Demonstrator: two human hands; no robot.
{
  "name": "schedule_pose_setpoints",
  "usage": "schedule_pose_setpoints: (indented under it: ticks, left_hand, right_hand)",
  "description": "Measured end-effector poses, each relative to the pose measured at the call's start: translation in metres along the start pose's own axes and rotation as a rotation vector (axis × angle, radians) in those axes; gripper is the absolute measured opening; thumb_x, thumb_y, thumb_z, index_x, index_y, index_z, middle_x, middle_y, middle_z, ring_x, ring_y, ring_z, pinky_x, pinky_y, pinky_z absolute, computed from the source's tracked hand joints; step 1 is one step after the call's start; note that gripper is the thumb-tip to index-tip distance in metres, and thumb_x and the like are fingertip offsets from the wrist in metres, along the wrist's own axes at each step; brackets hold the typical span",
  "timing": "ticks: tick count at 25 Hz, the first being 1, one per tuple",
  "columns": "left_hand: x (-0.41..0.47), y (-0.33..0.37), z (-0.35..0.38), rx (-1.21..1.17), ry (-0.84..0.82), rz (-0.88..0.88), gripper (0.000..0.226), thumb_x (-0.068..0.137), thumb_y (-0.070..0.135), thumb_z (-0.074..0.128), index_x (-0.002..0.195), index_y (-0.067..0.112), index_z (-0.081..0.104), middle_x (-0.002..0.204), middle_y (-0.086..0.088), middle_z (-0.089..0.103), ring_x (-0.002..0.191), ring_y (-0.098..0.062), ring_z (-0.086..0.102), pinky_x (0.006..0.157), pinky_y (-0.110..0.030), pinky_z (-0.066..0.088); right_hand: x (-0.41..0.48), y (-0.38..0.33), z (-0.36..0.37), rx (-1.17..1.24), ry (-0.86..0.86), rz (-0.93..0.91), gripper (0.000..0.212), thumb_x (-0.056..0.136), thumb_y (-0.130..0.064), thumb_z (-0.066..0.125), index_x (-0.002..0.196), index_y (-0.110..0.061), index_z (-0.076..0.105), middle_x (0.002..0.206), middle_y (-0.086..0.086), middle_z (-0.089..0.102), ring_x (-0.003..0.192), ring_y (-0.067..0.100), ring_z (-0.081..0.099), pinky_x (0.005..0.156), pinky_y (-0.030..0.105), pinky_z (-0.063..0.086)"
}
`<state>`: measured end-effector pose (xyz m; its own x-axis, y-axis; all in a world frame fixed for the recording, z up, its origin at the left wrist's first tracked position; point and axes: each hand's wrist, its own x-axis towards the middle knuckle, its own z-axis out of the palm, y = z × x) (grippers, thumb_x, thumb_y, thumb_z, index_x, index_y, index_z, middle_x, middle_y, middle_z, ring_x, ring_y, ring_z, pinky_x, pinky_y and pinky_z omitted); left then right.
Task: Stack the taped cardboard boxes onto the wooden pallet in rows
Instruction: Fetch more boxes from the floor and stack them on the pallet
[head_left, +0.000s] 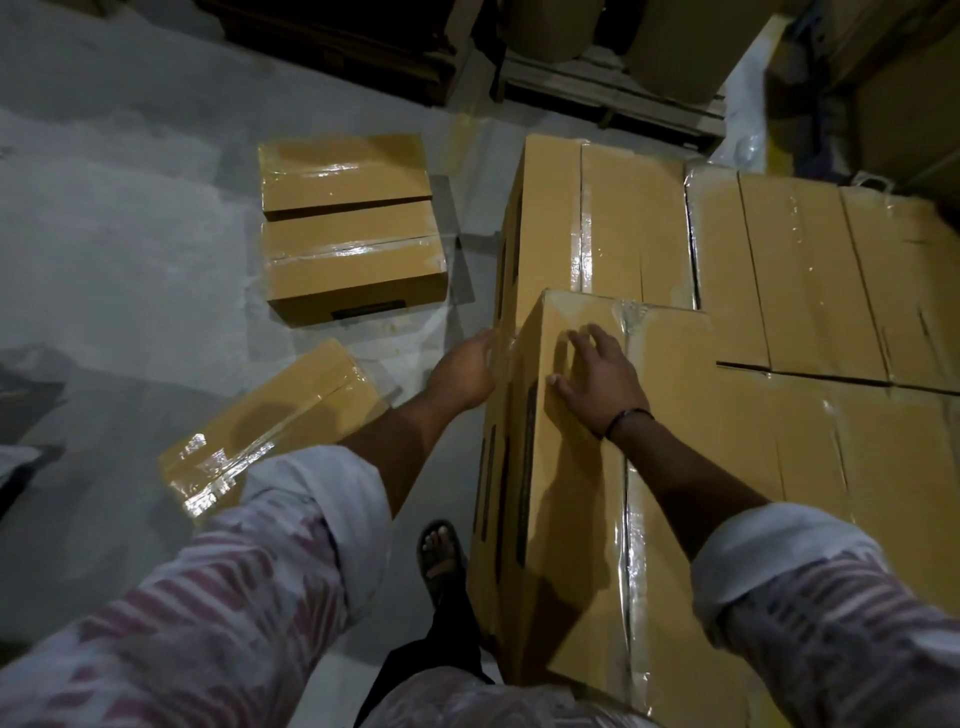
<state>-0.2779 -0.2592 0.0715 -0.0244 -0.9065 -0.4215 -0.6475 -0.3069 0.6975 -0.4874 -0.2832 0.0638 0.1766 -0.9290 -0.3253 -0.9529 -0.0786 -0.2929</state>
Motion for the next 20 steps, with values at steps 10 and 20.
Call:
schedule_pose_setpoints:
  ticks: [10, 20]
  left_hand:
    - [-0.058, -0.017, 0.046, -0.016, 0.027, -0.006, 0.053, 0.098, 0.001, 0.047, 0.15, 0.013, 0.048, 0.152, -0.011, 0.051, 0.138, -0.027, 0.049, 0.112, -0.033, 0.039]
    - [-0.191, 0.014, 0.14, 0.237, 0.165, 0.148, 0.068, 0.09, 0.005, 0.054, 0.155, 0.023, 0.041, 0.166, -0.001, 0.032, 0.147, -0.029, 0.037, 0.118, -0.048, 0.036]
  right_hand:
    - [-0.068, 0.008, 0.018, 0.042, 0.064, 0.035, 0.067, 0.096, -0.045, 0.061, 0.155, -0.027, 0.034, 0.166, 0.006, 0.022, 0.152, 0.028, 0.019, 0.123, 0.048, 0.025]
    - [-0.212, 0.063, 0.026, 0.064, 0.097, 0.021, 0.068, 0.096, -0.045, 0.06, 0.156, -0.026, 0.032, 0.165, 0.005, 0.023, 0.151, 0.024, 0.02, 0.123, 0.044, 0.024]
